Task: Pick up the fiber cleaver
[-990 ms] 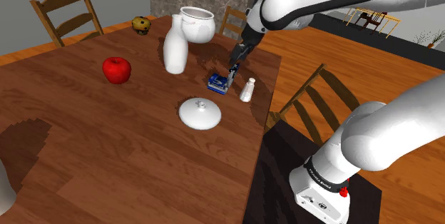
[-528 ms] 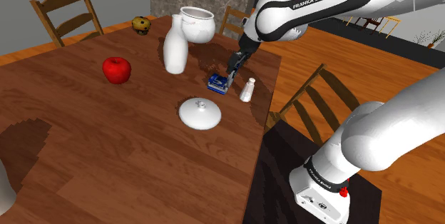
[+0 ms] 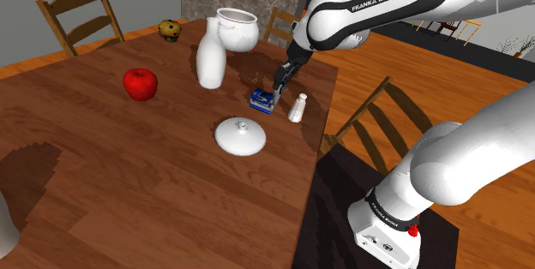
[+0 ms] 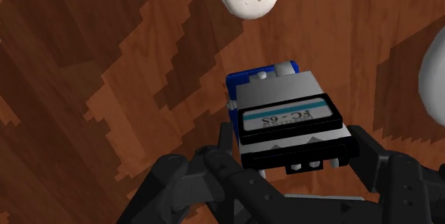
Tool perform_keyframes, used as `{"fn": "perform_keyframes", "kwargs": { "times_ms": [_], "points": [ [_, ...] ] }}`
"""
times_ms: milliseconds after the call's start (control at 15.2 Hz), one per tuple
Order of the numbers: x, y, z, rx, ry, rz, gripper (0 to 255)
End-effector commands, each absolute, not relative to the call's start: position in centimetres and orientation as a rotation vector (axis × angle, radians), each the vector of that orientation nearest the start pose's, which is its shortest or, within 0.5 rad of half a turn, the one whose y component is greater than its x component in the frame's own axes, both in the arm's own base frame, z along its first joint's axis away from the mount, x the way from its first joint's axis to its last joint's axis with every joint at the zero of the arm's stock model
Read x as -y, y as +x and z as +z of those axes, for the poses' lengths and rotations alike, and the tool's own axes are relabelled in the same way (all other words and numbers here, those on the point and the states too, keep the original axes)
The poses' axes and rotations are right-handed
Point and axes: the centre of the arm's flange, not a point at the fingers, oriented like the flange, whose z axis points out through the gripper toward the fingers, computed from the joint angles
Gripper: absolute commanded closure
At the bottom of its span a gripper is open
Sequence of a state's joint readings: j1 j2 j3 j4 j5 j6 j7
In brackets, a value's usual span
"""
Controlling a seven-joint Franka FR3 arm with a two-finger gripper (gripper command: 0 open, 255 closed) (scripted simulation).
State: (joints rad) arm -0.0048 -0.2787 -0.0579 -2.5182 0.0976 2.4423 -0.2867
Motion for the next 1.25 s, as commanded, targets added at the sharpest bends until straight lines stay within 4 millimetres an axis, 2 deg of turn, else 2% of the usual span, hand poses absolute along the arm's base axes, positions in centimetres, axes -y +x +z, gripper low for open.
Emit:
{"fn": "perform_keyframes", "kwargs": {
  "times_ms": [0, 66, 1056, 1188],
  "points": [
    [2.8, 45.2, 39.7, 0.24, -3.065, -0.325, 255],
    [2.9, 45.2, 39.8, 0.24, -3.065, -0.325, 255],
    [2.9, 45.2, 47.7, 0.24, -3.065, -0.325, 255],
    [2.9, 45.2, 47.8, 0.24, -3.065, -0.325, 255]
  ]
}}
